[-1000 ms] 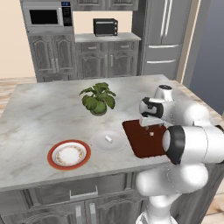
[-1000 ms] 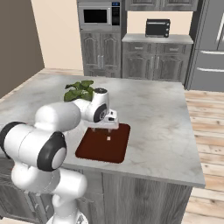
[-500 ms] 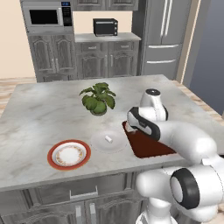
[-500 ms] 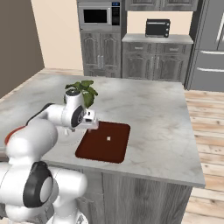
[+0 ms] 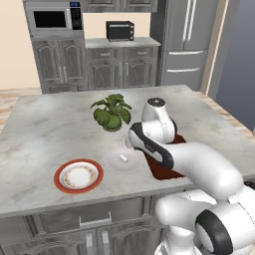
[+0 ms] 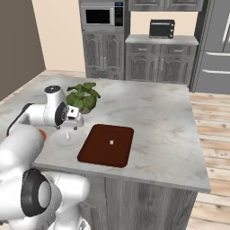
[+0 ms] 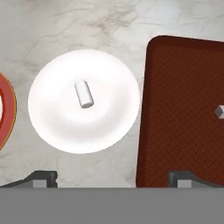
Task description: Move the dessert items from the plates to the tray.
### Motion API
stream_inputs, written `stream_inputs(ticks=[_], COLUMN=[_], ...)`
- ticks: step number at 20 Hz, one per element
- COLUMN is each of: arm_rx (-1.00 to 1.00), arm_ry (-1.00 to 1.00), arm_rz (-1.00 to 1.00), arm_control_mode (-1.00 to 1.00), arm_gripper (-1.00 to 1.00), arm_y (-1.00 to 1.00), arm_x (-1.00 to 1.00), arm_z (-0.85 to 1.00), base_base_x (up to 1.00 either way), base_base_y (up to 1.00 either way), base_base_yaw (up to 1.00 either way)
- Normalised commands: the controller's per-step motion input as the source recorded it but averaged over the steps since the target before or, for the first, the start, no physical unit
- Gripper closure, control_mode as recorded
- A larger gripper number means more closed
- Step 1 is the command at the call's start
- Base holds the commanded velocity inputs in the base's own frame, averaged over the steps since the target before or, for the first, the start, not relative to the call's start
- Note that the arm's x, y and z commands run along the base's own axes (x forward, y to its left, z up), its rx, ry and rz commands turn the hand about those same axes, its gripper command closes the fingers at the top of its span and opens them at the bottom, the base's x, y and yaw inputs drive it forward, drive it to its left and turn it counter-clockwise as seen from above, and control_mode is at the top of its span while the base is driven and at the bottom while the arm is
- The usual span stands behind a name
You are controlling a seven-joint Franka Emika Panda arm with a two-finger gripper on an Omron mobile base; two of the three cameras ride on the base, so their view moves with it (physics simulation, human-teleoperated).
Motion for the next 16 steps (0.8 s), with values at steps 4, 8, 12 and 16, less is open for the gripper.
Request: stream_inputs(ticks=[4,8,12,16], arm_rx=[0.0,0.0,0.0,0.0], arm_ry=[0.0,0.0,0.0,0.0], arm_rz=[0.02,0.01,0.02,0.03], arm_control_mode=[-1.0,-1.0,-1.0,-1.0], arm_gripper=[-1.0,-1.0,-1.0,-1.0], arm_y=[0.48,0.45,0.3,0.15], arm_x=[0.0,0.0,0.0,0.0], arm_z=[0.16,0.03,-0.01,-0.1], base_base_x=[0.0,0.0,0.0,0.0], base_base_y=[0.0,0.0,0.0,0.0], base_base_yaw=[0.0,0.0,0.0,0.0])
